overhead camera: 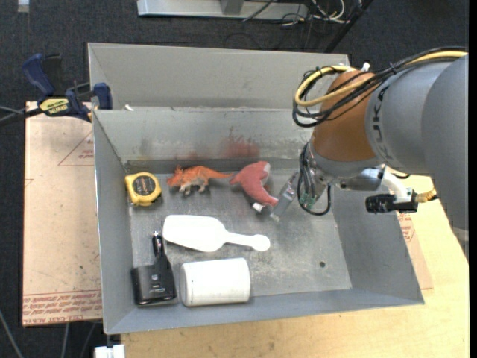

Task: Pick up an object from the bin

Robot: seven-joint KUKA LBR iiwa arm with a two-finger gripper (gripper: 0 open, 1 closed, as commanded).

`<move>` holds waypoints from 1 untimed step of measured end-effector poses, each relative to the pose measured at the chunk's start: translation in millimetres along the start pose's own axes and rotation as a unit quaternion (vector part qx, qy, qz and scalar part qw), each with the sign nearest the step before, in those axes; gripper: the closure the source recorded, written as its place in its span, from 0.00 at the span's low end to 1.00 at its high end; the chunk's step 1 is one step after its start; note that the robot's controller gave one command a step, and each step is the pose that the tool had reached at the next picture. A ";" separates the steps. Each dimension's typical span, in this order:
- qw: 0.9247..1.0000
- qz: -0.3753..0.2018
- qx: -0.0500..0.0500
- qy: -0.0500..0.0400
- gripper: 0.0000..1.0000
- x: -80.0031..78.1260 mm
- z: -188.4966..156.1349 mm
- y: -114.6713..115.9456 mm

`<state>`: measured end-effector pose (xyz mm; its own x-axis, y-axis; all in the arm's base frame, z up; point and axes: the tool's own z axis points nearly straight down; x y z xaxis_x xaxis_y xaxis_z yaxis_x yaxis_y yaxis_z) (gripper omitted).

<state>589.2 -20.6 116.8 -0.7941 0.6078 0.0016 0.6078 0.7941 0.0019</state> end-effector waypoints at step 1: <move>1.000 0.000 -0.001 -0.002 1.00 -0.7 -18.8 0.7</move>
Offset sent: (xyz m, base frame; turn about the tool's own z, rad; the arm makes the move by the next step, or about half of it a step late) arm 0.0000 0.0001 0.0172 0.0000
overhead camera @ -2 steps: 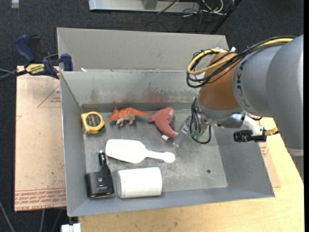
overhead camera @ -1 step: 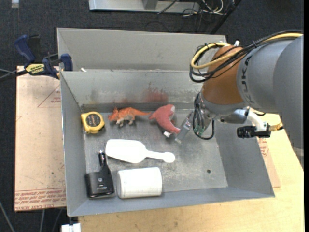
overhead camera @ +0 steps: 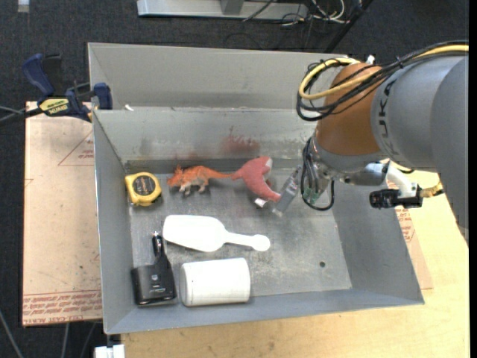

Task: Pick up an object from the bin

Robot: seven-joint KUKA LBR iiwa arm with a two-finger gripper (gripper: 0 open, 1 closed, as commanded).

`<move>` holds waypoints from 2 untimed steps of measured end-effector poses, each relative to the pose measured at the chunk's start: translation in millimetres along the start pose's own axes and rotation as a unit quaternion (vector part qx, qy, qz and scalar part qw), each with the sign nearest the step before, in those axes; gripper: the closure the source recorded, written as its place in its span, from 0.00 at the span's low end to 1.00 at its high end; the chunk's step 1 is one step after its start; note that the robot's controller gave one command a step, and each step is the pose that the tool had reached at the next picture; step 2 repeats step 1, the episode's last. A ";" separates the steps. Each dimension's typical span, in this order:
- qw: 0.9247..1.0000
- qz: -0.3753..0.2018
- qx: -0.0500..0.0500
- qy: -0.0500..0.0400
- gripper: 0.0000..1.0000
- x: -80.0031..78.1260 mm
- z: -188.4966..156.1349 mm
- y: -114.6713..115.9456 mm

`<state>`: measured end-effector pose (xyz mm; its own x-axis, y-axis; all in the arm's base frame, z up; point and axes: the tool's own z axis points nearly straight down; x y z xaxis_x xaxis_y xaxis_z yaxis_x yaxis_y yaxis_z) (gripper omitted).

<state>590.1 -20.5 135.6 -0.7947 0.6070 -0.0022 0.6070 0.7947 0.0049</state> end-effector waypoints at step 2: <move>1.000 0.000 0.000 0.000 1.00 0.0 -7.4 0.0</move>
Offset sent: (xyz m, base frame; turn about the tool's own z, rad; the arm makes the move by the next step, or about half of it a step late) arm 0.0001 0.0000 0.0514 0.0000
